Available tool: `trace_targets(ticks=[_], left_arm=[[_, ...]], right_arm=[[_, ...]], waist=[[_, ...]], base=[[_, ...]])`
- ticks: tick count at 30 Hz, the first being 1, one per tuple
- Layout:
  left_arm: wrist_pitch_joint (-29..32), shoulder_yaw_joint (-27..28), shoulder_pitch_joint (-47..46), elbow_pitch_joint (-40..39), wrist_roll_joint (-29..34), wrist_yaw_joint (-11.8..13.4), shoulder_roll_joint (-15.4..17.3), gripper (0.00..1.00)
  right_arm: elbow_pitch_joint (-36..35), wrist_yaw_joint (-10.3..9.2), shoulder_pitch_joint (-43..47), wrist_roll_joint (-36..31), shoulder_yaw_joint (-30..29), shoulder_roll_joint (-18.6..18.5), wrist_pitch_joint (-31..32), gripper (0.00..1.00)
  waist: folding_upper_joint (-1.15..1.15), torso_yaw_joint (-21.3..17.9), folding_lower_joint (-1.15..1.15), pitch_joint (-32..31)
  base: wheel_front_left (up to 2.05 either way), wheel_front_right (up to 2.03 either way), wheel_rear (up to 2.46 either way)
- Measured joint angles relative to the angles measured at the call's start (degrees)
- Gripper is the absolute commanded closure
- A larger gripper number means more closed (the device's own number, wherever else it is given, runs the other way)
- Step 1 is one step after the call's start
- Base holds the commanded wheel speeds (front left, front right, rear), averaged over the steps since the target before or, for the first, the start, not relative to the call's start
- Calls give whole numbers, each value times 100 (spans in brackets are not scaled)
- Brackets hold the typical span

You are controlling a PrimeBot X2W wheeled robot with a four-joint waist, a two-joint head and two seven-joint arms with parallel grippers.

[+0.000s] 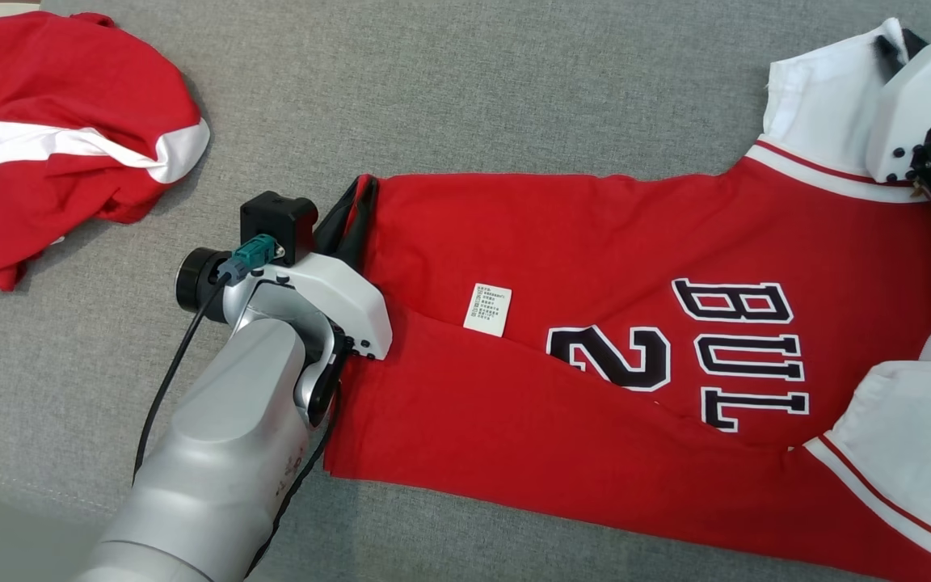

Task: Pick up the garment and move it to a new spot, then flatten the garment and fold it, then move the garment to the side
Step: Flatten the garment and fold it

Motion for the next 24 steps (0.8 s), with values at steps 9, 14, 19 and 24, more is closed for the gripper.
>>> trace_targets(ticks=[9,14,19,24], left_arm=[[8,282,-84,-354,358,313,23,100],[8,688,-92,-632,748,320,165,100],[8,1045,-26,-668,991,267,242,100],[8,1322,283,-568,1152,167,367,100]], right_arm=[[134,0,-47,-160,-498,-203,-732,100],[145,0,-132,-265,-749,-207,-1328,100],[122,0,-167,-363,-999,-201,-1666,100],[-176,0,330,-153,-1157,111,-1749,100]], waist=[[0,-65,0,-62],[0,-247,0,-187],[0,-468,0,-354],[0,-713,0,-566]], base=[[0,0,0],[0,0,0],[0,0,0],[0,0,0]])
